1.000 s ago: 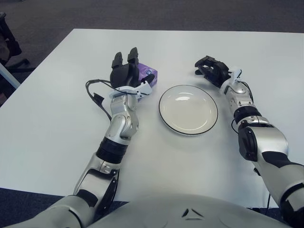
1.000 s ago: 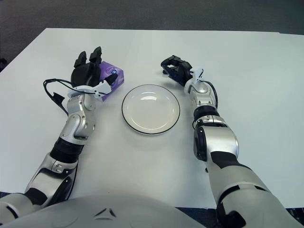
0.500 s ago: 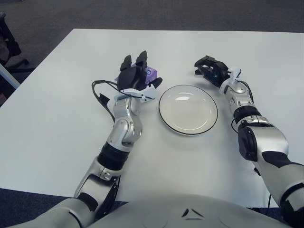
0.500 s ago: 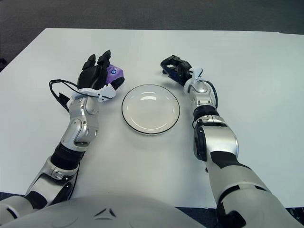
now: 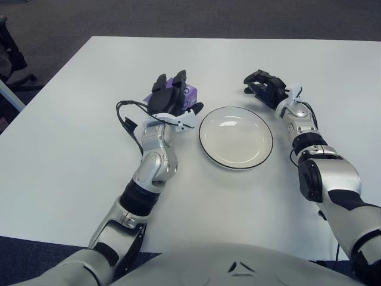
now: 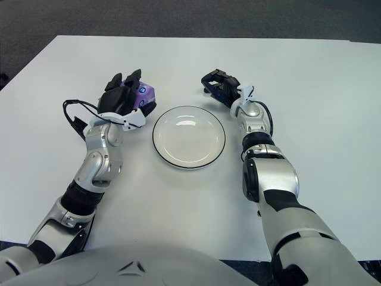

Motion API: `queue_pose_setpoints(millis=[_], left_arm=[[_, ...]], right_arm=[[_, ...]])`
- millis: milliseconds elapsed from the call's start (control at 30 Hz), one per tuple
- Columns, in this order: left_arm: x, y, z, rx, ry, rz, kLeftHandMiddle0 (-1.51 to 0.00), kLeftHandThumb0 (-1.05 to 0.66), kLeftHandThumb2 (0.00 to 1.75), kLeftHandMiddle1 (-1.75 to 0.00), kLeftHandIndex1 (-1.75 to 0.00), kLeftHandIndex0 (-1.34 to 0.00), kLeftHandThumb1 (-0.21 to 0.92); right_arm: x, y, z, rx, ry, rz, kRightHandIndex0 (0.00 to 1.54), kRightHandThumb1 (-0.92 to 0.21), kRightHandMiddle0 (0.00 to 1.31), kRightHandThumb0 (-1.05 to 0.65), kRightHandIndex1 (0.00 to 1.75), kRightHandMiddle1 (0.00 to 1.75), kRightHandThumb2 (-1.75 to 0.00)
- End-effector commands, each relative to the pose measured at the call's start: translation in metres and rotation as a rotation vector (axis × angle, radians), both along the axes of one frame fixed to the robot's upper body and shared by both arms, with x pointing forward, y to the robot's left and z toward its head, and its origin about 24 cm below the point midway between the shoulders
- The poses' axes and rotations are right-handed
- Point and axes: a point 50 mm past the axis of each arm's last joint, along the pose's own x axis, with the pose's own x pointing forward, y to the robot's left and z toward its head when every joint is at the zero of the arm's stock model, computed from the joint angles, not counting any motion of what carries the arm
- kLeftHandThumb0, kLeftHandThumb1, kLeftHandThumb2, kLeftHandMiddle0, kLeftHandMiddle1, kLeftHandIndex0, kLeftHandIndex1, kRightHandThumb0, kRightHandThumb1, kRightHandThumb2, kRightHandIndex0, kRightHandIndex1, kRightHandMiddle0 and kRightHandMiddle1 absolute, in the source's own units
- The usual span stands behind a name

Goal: Put the tissue paper into the plate.

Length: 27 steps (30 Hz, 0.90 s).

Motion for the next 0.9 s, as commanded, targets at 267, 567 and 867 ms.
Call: queue_pose_setpoints(millis=[267,567,867], left_arm=[[0.017,0.017,-0.041,0.225,-0.085,0.146,-0.12,-1.05,0.84,-0.01,-0.05,-0.18,0.92],[0.028,0.03,-0.058,0.408,-0.25,0.224,-0.12,-1.05,0.83,-0.01,-0.05,-0.21,0.92],[0.035,0.035,-0.06,0.444,-0.288,0.256,-0.12,-1.05,0.82,-0.01,-0.04,-0.22,0.92]], right_arm=[[-0.011,-0.006,-0.028,-0.02,0.124,-0.027,0.57,-0.92,0.39,-0.01,1.37,1.35,-0.23],[-0.011,-0.008,-0.028,-0.02,0.122,-0.03,0.57,-0.92,0.39,-0.01,1.37,1.34,-0.23],[-0.011,-0.009,-0.028,-0.02,0.121,-0.03,0.58,-0.92,0.4,-0.01,1.37,1.34,-0.23]])
